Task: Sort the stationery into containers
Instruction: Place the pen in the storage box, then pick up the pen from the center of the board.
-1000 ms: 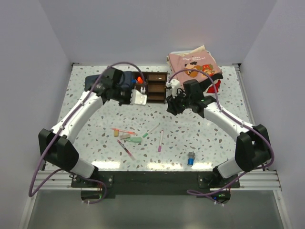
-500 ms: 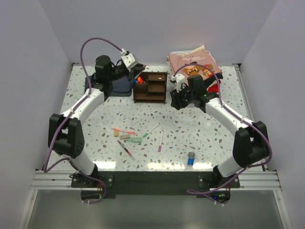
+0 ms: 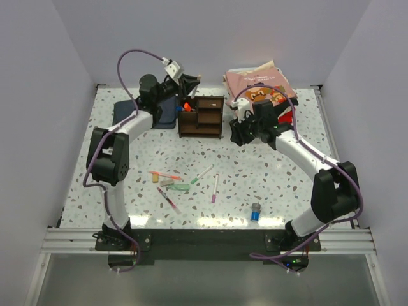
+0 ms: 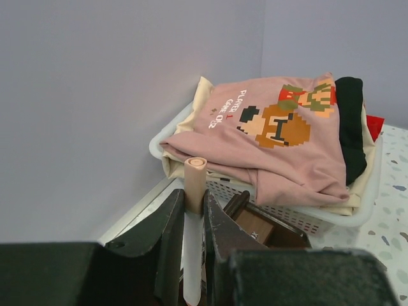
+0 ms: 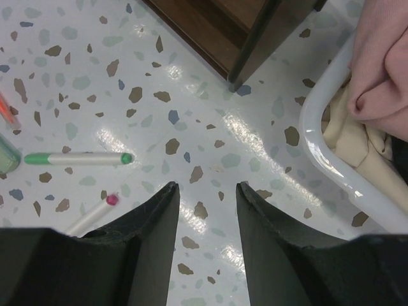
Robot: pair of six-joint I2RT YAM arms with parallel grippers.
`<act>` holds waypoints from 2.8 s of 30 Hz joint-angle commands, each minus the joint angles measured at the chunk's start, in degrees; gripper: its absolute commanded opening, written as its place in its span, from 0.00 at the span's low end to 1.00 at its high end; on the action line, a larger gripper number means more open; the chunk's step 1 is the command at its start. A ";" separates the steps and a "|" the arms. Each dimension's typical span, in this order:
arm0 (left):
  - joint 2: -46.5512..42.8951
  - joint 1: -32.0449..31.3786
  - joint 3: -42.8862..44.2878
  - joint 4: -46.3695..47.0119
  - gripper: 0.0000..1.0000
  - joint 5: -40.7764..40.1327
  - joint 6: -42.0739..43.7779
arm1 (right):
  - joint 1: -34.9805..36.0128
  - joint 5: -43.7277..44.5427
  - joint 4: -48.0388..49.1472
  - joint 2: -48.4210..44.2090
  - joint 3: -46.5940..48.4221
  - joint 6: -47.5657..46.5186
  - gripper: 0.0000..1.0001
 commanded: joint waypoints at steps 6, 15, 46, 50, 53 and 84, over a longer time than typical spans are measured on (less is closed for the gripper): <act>4.46 1.20 3.42 5.72 0.00 -1.39 -2.91 | -0.69 1.59 0.97 2.02 0.78 -0.65 0.45; 4.55 2.44 -1.85 7.74 0.11 0.55 -2.56 | -0.86 1.59 0.18 4.13 2.36 -1.27 0.45; -45.46 4.28 -22.86 -56.41 0.73 1.28 22.68 | 2.11 -18.71 -30.29 -1.59 3.94 -47.72 0.50; -45.90 5.25 -20.93 -59.48 0.74 -9.46 21.34 | 9.93 -12.32 -40.50 2.63 6.05 -67.24 0.50; -48.88 6.65 -21.97 -58.18 0.75 -12.36 20.47 | 16.96 -5.37 -42.08 5.26 7.36 -77.18 0.50; -62.95 25.11 -30.06 -51.76 0.78 -12.90 1.39 | 30.77 1.41 -37.52 22.49 9.66 -88.72 0.41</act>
